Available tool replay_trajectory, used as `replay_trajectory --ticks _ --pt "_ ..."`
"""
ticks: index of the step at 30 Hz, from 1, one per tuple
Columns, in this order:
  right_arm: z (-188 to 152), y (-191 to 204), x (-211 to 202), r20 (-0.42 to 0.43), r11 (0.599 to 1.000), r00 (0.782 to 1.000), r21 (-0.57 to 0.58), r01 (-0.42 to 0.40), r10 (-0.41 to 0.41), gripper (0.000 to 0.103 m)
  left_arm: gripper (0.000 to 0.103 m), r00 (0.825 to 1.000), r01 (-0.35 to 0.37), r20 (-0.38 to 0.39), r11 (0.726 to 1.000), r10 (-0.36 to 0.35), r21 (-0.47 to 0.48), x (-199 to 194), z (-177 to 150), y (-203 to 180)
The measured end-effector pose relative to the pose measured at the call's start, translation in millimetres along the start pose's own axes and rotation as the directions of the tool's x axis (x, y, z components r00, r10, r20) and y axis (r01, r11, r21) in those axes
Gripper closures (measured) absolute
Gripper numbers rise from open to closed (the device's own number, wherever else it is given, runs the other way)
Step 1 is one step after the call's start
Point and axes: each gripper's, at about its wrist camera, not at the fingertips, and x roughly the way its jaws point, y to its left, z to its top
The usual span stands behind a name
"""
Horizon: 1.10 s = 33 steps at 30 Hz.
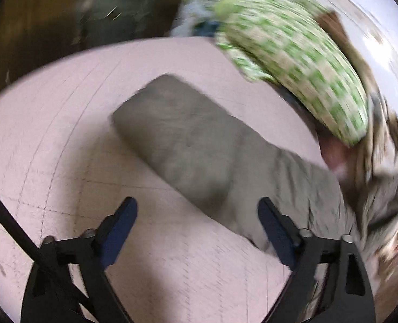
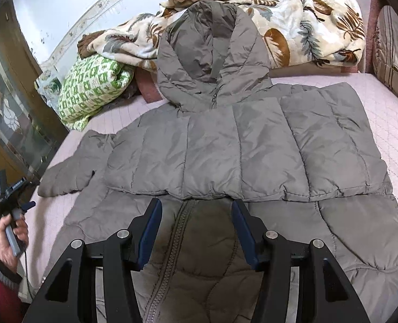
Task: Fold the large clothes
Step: 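Grasp the other sleeve cuff with the left tool and lift it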
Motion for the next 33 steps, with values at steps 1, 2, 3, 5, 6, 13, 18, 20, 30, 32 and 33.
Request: replay_trajectory --ticks 1,2,3,5,6,13,18,20,30,32,33 --pt "-1 2 2 -0.004 1.000 1.000 -0.009 0.004 -0.004 0.045 0.024 1.000 0.024 -0.010 0.999 -0.024 -0.037 3 3 9" --pt "-1 3 3 -0.005 1.000 1.000 -0.015 0.004 -0.004 0.045 0.025 0.999 0.047 -0.015 0.997 -0.049 -0.068 6 5 18" --pt "-1 5 4 -0.006 1.000 1.000 -0.021 0.006 -0.006 0.045 0.025 0.998 0.054 -0.012 0.995 -0.055 -0.088 9 9 25" --pt "-2 6 6 -0.006 1.000 1.000 -0.028 0.010 -0.010 0.045 0.025 0.999 0.054 0.012 0.994 -0.053 -0.097 11 15 32" --pt "-2 6 7 -0.007 1.000 1.000 -0.029 0.010 -0.011 0.045 0.025 0.998 0.059 0.025 0.993 -0.057 -0.102 13 19 35" --pt "-2 3 12 -0.023 1.000 1.000 -0.017 0.005 -0.005 0.045 0.032 0.989 0.132 0.081 0.978 -0.120 -0.159 34 42 53" --pt "-2 3 14 -0.026 1.000 1.000 -0.016 0.009 -0.009 0.045 0.032 0.985 0.134 0.128 0.977 -0.114 -0.164 48 56 52" --pt "-2 4 16 -0.030 1.000 0.999 -0.016 0.009 -0.010 0.045 0.032 0.986 0.105 0.146 0.984 -0.083 -0.146 52 57 46" --pt "-1 -1 17 -0.025 1.000 1.000 0.003 0.014 -0.014 0.045 0.089 0.986 0.044 0.163 0.993 -0.026 -0.109 51 59 28" --pt "0 -2 16 -0.020 1.000 1.000 0.007 0.013 -0.013 0.045 0.089 0.982 0.044 0.187 0.995 -0.027 -0.088 42 60 21" --pt "0 -2 15 -0.017 1.000 1.000 0.010 0.013 -0.013 0.045 0.089 0.979 0.054 0.203 0.996 -0.038 -0.076 34 62 16"
